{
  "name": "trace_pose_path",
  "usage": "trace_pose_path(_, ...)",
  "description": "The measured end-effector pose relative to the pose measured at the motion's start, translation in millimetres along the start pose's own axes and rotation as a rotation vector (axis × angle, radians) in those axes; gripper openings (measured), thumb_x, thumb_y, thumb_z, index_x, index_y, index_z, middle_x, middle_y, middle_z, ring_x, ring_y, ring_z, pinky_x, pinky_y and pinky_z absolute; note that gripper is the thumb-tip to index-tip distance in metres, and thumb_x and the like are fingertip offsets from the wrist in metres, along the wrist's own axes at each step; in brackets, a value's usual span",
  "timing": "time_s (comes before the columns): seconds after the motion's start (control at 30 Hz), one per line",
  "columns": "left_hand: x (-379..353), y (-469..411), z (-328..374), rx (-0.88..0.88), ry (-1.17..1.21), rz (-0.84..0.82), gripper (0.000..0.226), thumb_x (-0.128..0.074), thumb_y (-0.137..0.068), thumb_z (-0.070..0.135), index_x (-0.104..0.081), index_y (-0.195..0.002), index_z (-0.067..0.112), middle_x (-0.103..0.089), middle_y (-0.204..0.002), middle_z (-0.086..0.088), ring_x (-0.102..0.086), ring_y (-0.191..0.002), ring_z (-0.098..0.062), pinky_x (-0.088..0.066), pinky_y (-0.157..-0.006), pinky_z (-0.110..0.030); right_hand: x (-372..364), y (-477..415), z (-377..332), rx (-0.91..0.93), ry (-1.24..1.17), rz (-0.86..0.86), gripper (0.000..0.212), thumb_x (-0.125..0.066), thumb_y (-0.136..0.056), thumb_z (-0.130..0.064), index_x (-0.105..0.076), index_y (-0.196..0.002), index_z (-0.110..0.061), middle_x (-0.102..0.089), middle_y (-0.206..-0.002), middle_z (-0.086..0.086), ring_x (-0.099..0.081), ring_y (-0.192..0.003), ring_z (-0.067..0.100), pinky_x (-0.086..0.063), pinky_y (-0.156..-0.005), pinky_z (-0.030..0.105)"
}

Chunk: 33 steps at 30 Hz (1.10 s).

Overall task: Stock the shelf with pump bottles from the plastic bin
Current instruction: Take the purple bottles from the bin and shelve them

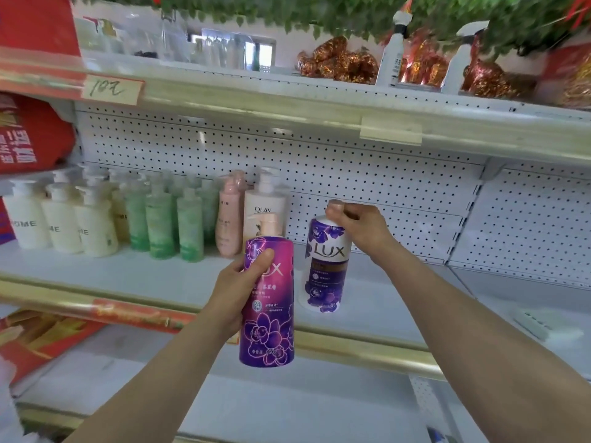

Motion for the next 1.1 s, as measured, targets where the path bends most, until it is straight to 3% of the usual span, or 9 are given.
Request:
trace_pose_path(0.1, 1, -15, 0, 0.007, 0.01, -0.007, 0.056, -0.078, -0.07, 0.041, -0.064, -0.118, 0.016, -0.075, -0.099, -0.015, -0.073, -0.081, -0.031, -0.059, -0.073, -0.041, 4, -9, 7, -0.056, 0.045, -0.165, 0.05, -0.08, -0.071, -0.056, -0.07, -0.113, -0.031, -0.072, -0.107, -0.007, -0.069, -0.102, 0.013, -0.058, -0.084, 0.032)
trace_pose_path(0.2, 0, -28, 1, 0.015, 0.024, -0.012, 0.057, -0.078, -0.068, 0.041, -0.064, -0.117, 0.016, -0.076, -0.098, -0.014, -0.074, -0.078, -0.028, -0.059, -0.069, -0.039, 10, -10, 6, -0.107, 0.186, -0.279, 0.07, -0.09, -0.069, -0.031, -0.053, -0.128, -0.034, -0.062, -0.114, -0.01, -0.065, -0.102, 0.016, -0.06, -0.073, 0.032)
trace_pose_path(0.3, -2, -39, 1, 0.022, 0.025, -0.025, 0.059, -0.078, -0.066, 0.042, -0.064, -0.118, 0.016, -0.076, -0.098, -0.013, -0.073, -0.078, -0.028, -0.059, -0.071, -0.039, 9, -16, 7, -0.107, 0.164, -0.263, 0.068, -0.089, -0.072, -0.019, -0.052, -0.128, -0.031, -0.061, -0.109, -0.011, -0.065, -0.097, 0.015, -0.061, -0.065, 0.031)
trace_pose_path(0.43, -2, -49, 0, 0.028, 0.025, -0.046, 0.055, -0.077, -0.066, 0.041, -0.065, -0.113, 0.015, -0.076, -0.094, -0.012, -0.073, -0.076, -0.027, -0.059, -0.072, -0.039, -2, -40, 11, -0.119, 0.179, -0.209, 0.074, -0.089, -0.072, -0.02, -0.051, -0.135, -0.028, -0.062, -0.119, -0.002, -0.066, -0.101, 0.022, -0.063, -0.075, 0.04)
trace_pose_path(0.6, 0, -58, 1, 0.025, 0.024, -0.06, 0.055, -0.076, -0.067, 0.041, -0.065, -0.114, 0.015, -0.076, -0.096, -0.013, -0.073, -0.081, -0.03, -0.059, -0.073, -0.04, -17, -76, 15, -0.11, 0.234, -0.201, 0.073, -0.087, -0.073, -0.023, -0.049, -0.136, -0.025, -0.06, -0.122, 0.004, -0.066, -0.094, 0.022, -0.063, -0.065, 0.035)
trace_pose_path(0.77, -1, -64, 3, 0.016, 0.023, -0.065, 0.058, -0.077, -0.065, 0.042, -0.063, -0.116, 0.016, -0.076, -0.097, -0.013, -0.074, -0.083, -0.032, -0.059, -0.071, -0.039, -27, -97, 19, -0.073, 0.253, -0.206, 0.069, -0.086, -0.075, -0.022, -0.05, -0.135, -0.021, -0.062, -0.123, 0.008, -0.068, -0.098, 0.028, -0.063, -0.07, 0.043)
trace_pose_path(0.93, 0, -67, 2, 0.031, 0.034, -0.065, 0.059, -0.078, -0.065, 0.042, -0.063, -0.116, 0.016, -0.076, -0.096, -0.013, -0.074, -0.082, -0.031, -0.058, -0.069, -0.04, -28, -101, 23, -0.052, 0.207, -0.218, 0.067, -0.084, -0.078, -0.022, -0.05, -0.136, -0.022, -0.06, -0.127, 0.005, -0.066, -0.102, 0.025, -0.062, -0.067, 0.033)
trace_pose_path(1.1, -4, -64, 3, 0.031, 0.021, -0.065, 0.06, -0.078, -0.066, 0.041, -0.062, -0.118, 0.016, -0.076, -0.098, -0.012, -0.074, -0.082, -0.03, -0.058, -0.069, -0.038, -22, -93, 29, -0.112, 0.142, -0.232, 0.081, -0.081, -0.079, -0.038, -0.039, -0.147, -0.028, -0.049, -0.143, 0.003, -0.057, -0.12, 0.023, -0.057, -0.085, 0.037)
Point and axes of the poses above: each hand's wrist, its own y-axis away from the middle knuckle, its own x-axis out of the back of the hand, z = x × y, the point moved 2 cm from there along -y, towards the middle knuckle
